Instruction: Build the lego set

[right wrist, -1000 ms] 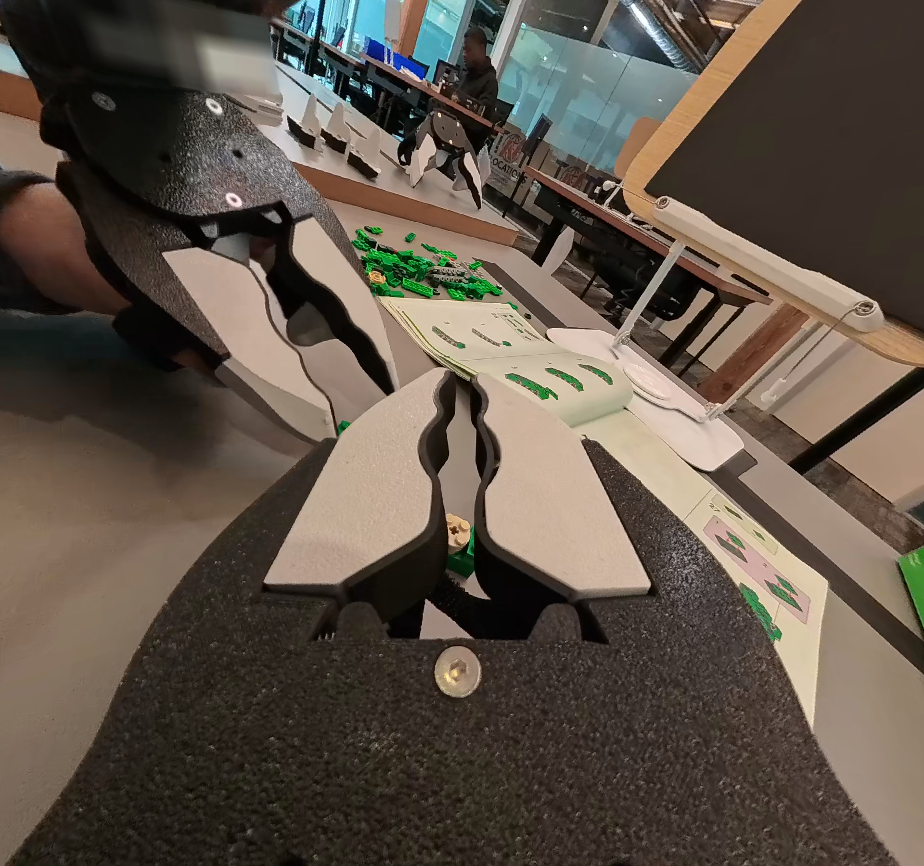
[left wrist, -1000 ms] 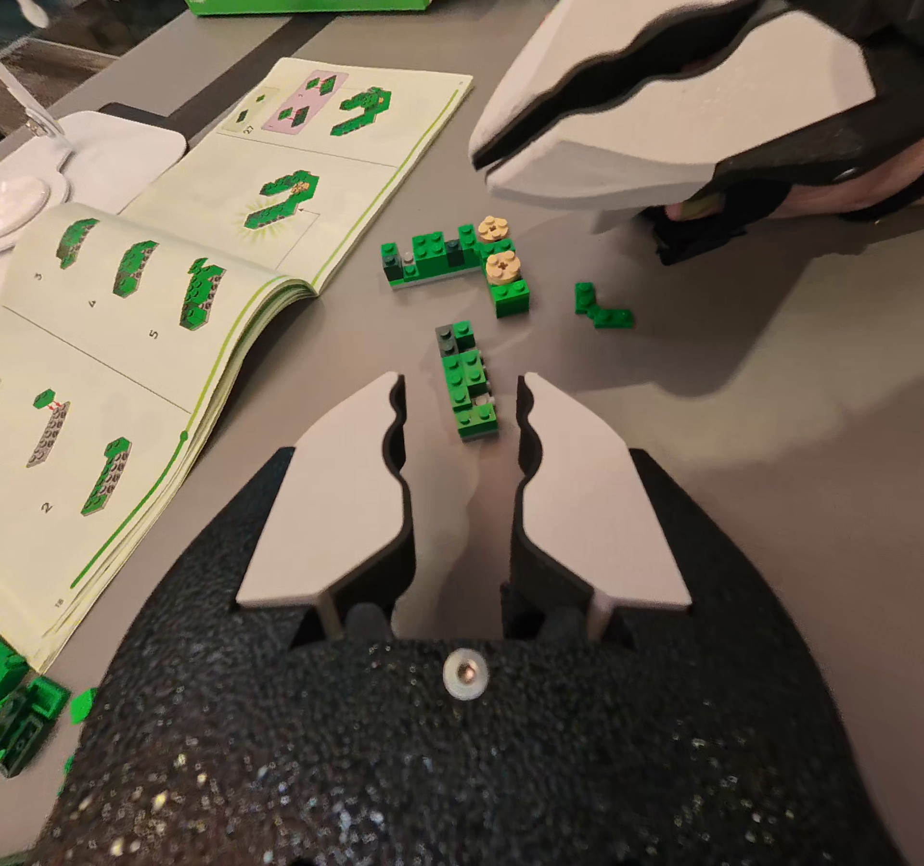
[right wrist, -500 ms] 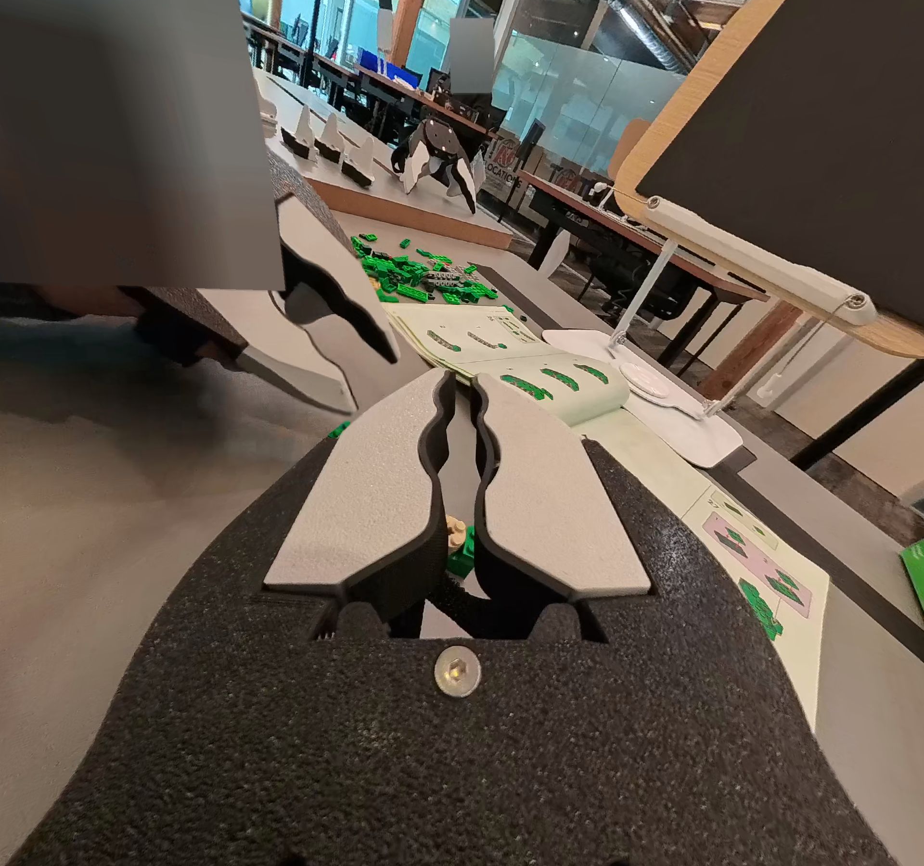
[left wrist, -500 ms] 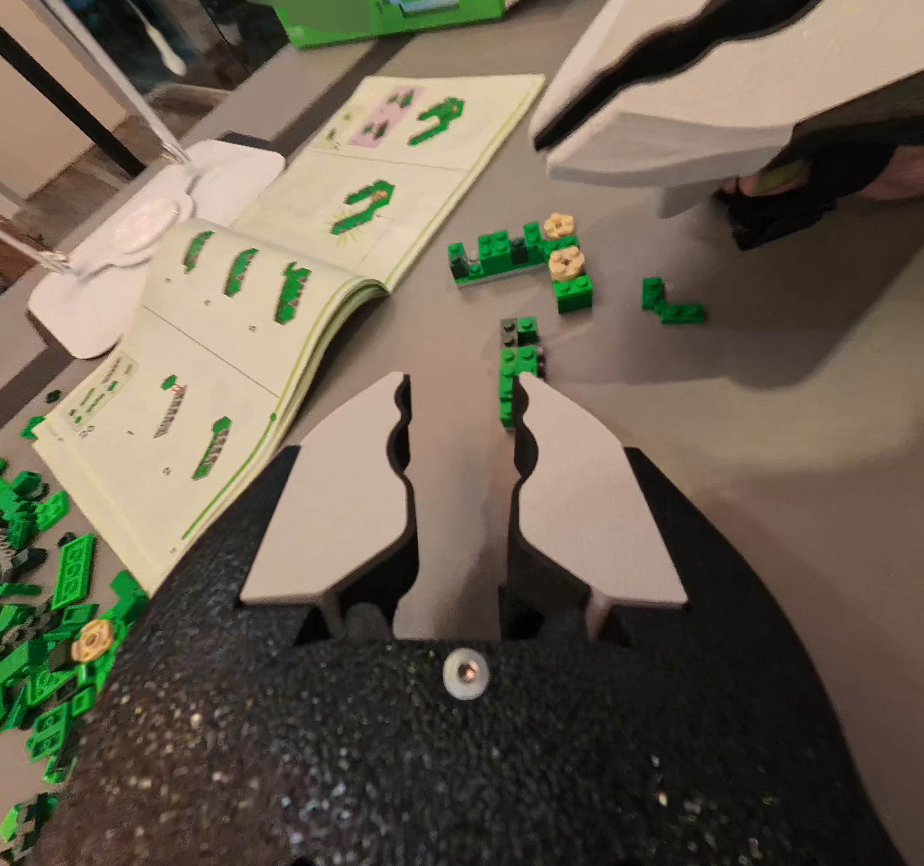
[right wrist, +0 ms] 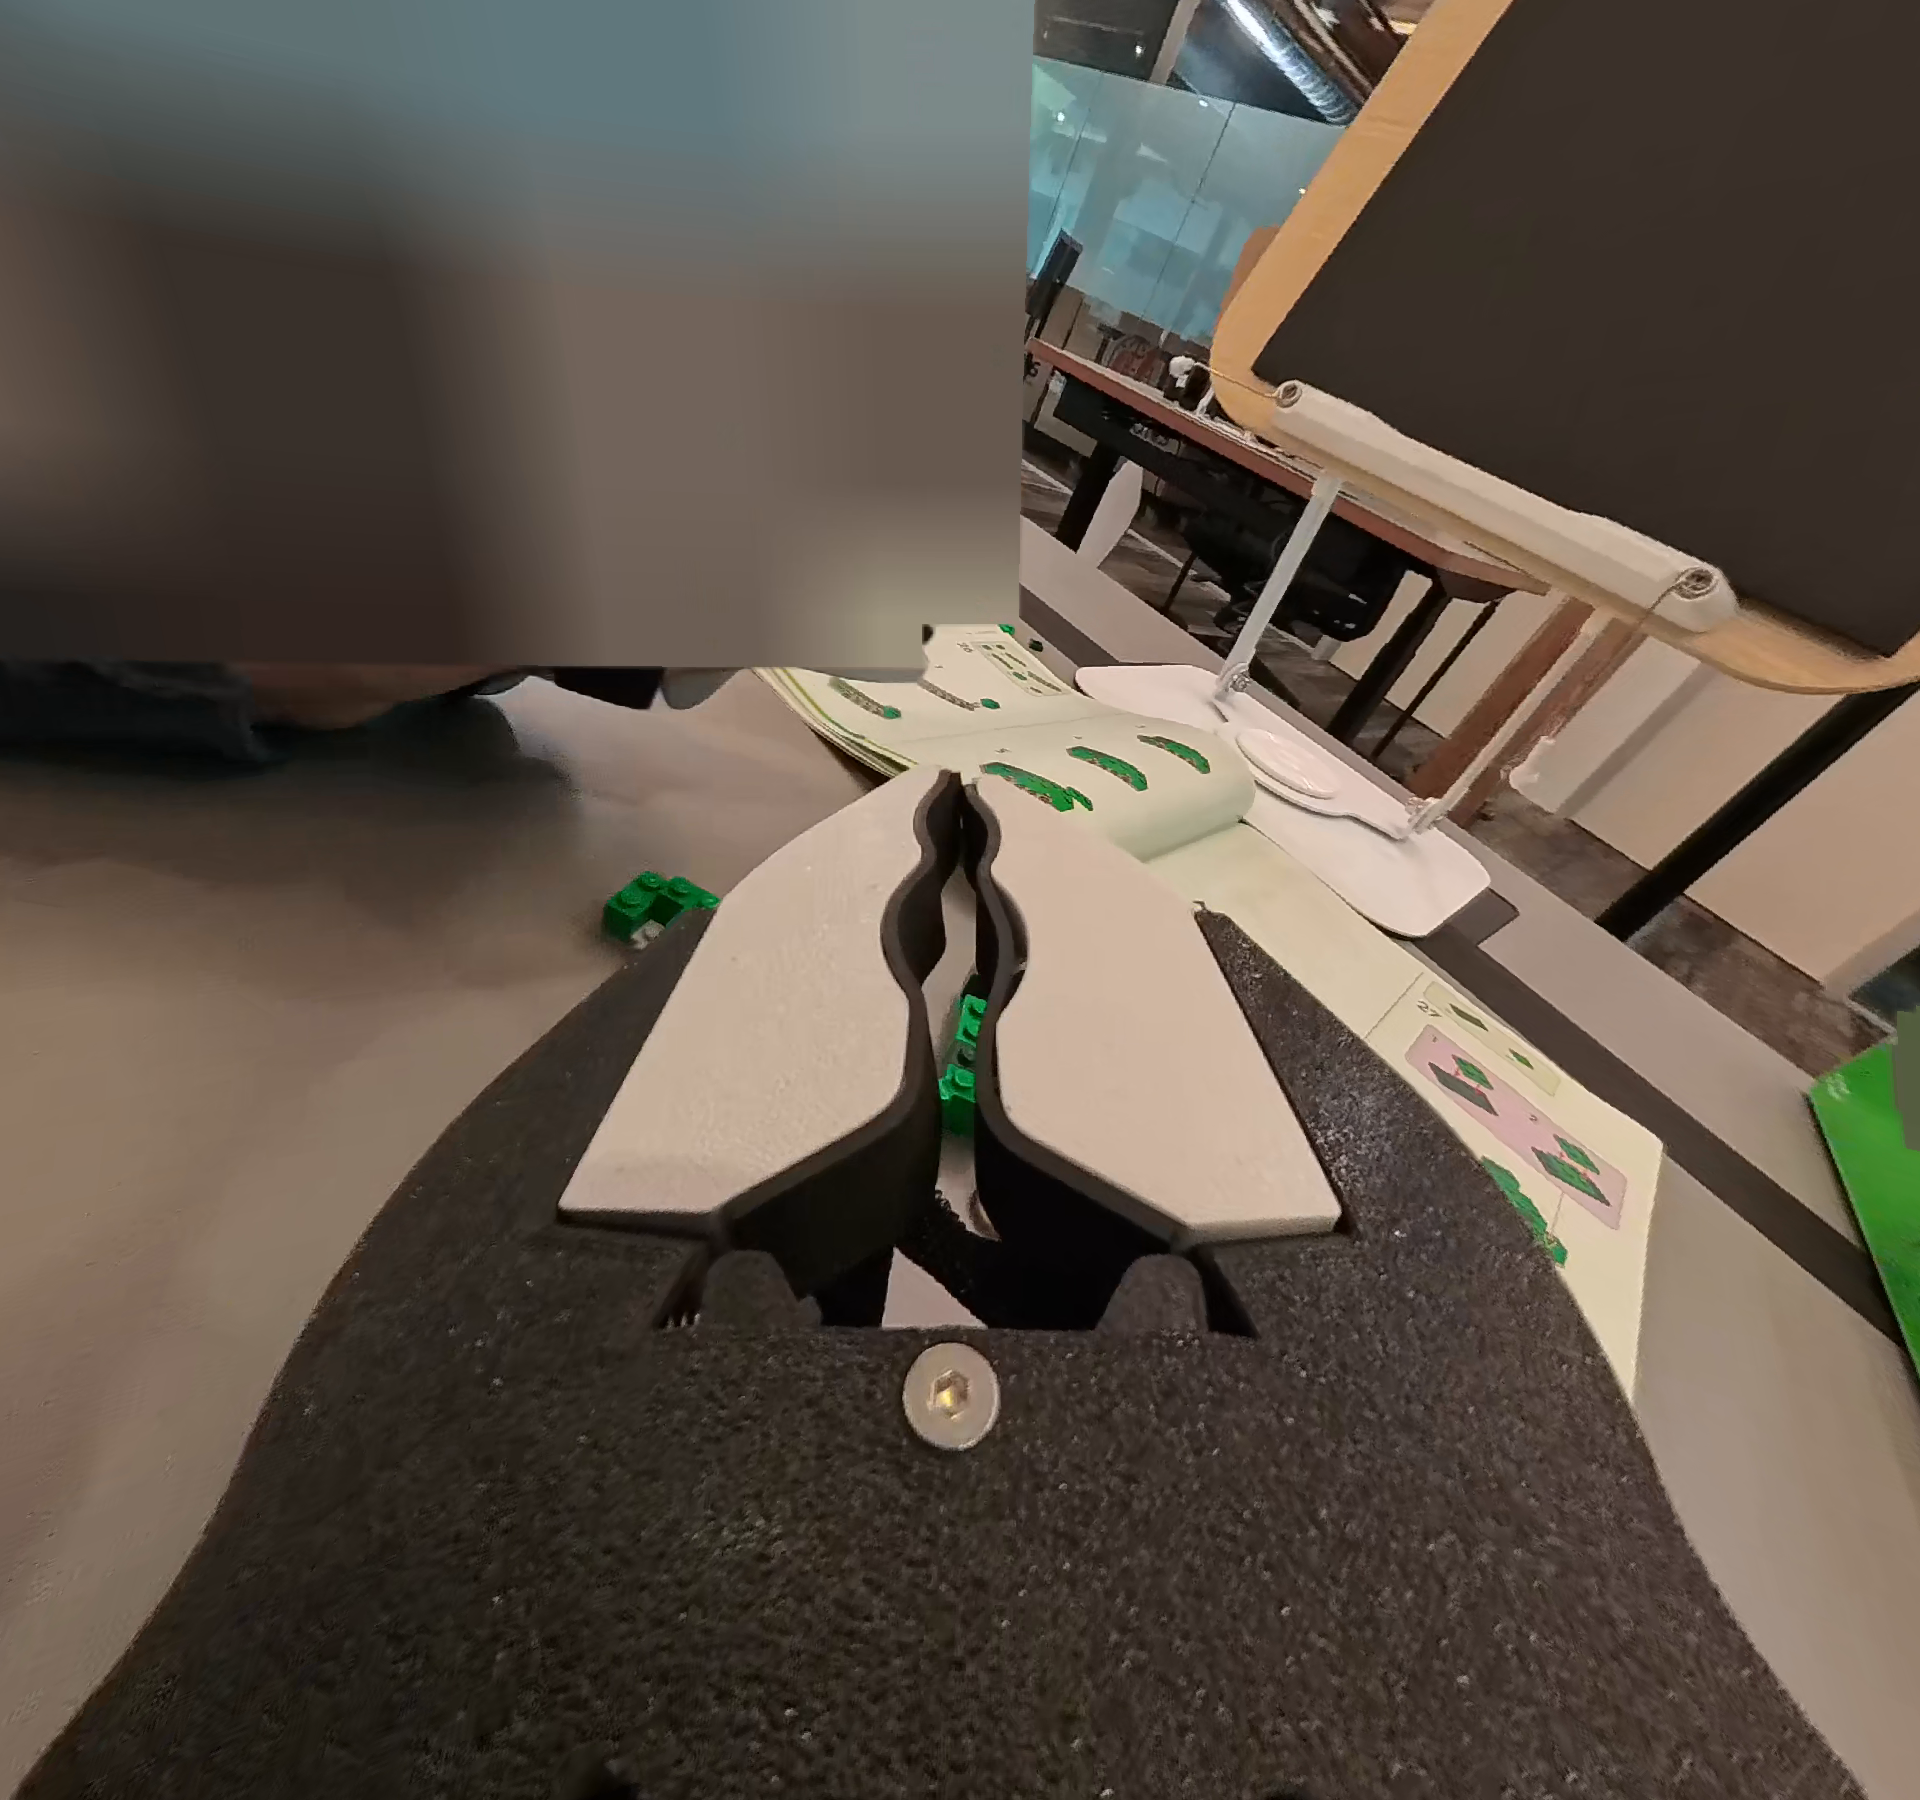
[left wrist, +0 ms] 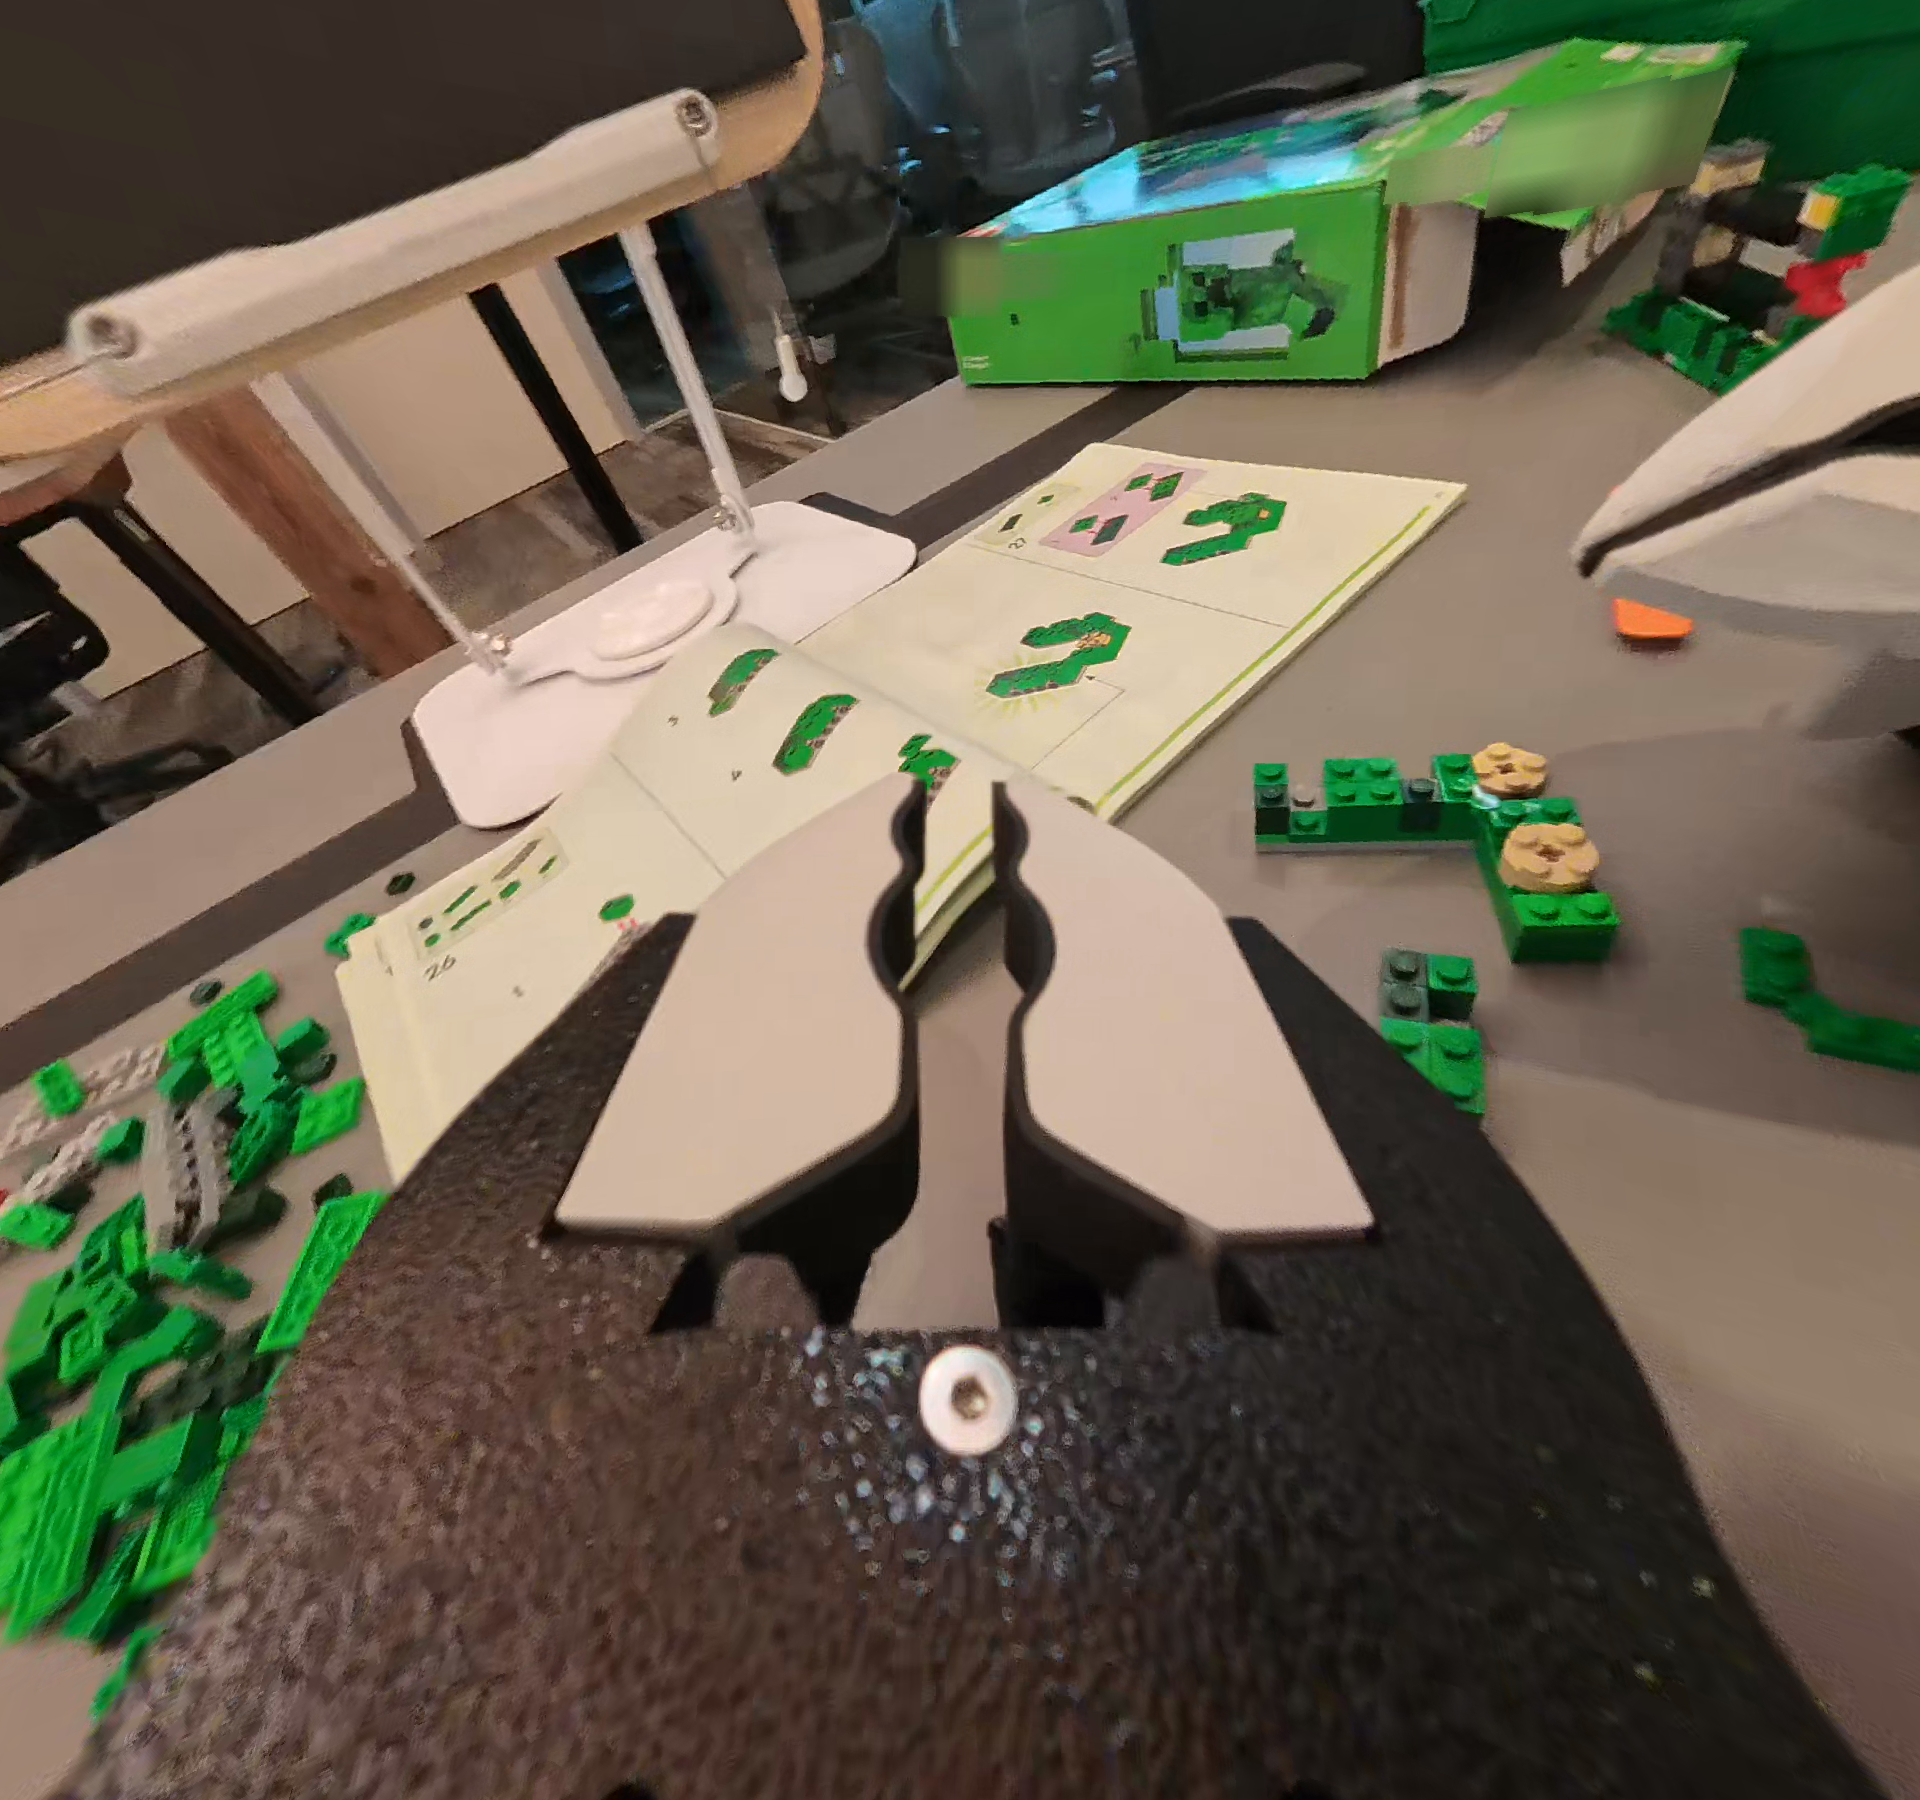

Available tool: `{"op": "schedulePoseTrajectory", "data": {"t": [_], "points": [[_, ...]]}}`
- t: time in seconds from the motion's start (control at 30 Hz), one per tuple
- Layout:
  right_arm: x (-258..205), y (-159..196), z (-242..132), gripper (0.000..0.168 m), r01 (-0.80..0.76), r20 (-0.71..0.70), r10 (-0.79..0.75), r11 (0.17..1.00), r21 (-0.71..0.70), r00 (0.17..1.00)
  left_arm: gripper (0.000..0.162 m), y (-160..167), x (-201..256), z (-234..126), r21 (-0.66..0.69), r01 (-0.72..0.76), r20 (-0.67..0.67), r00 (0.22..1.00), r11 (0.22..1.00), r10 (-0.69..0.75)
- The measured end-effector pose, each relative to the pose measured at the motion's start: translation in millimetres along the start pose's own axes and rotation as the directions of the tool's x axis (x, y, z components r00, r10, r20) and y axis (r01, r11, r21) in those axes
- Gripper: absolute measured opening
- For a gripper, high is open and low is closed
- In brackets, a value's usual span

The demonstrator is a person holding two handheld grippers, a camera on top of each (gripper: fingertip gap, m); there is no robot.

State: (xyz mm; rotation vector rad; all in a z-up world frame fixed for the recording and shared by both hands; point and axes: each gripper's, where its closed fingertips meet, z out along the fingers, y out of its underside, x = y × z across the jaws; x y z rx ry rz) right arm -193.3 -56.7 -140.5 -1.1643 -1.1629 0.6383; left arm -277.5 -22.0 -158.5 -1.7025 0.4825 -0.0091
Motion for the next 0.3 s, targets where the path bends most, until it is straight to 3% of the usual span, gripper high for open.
{"op": "schedulePoseTrajectory", "data": {"t": [0.1,0.3], "points": [[0,0,1,0.0,0.025,-0.009,-0.025,1.0,0.002,1.0,0.0,-3,4,1,0.027,0.015,-0.065,0.998,1.0,-0.013],[-1,-1,1,0.0,0.034,-0.009,-0.034,0.999,0.009,0.999,0.0,-4,5,-10,0.058,0.009,-0.091,0.996,0.998,-0.004]]}}
